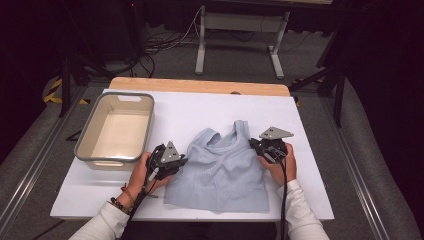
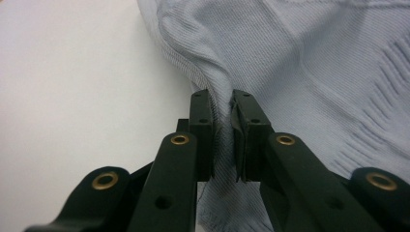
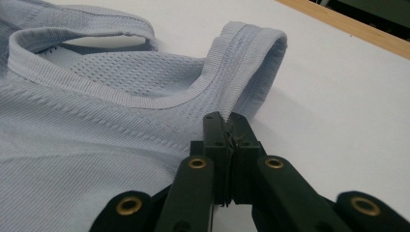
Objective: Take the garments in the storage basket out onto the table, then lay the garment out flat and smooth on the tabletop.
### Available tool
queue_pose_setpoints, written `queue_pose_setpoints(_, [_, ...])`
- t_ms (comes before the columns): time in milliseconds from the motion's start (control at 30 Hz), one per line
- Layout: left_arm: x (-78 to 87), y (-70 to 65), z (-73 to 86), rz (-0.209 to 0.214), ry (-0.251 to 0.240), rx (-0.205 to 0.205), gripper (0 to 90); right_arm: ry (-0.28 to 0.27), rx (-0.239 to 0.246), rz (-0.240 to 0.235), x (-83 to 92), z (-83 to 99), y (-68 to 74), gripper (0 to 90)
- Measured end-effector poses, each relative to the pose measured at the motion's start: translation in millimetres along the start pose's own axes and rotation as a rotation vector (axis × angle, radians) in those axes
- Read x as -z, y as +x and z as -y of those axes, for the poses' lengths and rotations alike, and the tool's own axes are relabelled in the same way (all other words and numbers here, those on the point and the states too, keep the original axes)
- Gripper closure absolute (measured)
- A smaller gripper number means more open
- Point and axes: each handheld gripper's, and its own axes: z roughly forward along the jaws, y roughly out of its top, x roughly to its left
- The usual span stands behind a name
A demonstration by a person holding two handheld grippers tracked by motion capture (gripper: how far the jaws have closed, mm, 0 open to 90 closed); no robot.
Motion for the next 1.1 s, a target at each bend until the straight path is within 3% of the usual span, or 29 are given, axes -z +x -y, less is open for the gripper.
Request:
queue_pose_setpoints(433, [-4.4,-3.6,4.5,0.021,0.031,-0.031,79.1,-0.012,0.001,0.002,2.4,9.0,0.8,87.9])
queue_pose_setpoints(667, [-2.3,1.2,5.2,0.029,0.005,-0.003,74.3,-0.024,0.002,-0.002,2.9,7.6,0.4,87.8])
queue_pose_setpoints(867, [10.6,12.3,-4.5,0.01,-0.056,0.043,60.0,-0.027,0.012,0.006,6.8,7.7,2.7,87.5])
queue_pose_setpoints(933, [13.6,23.4,-17.3,0.028,-0.113,0.092,56.5,-0.023,0.017,0.006,7.8,8.0,2.8,87.1])
queue_pose_setpoints(1033, [8.3,27.5,-27.8,0.029,-0.123,0.1,55.0,-0.008,0.026,0.005,8.8,7.3,3.4,82.8])
queue_pose_setpoints(1100, [-5.1,28.1,-39.7,0.004,-0.088,0.068,54.2,-0.007,0.024,-0.002,9.6,6.5,3.6,77.7])
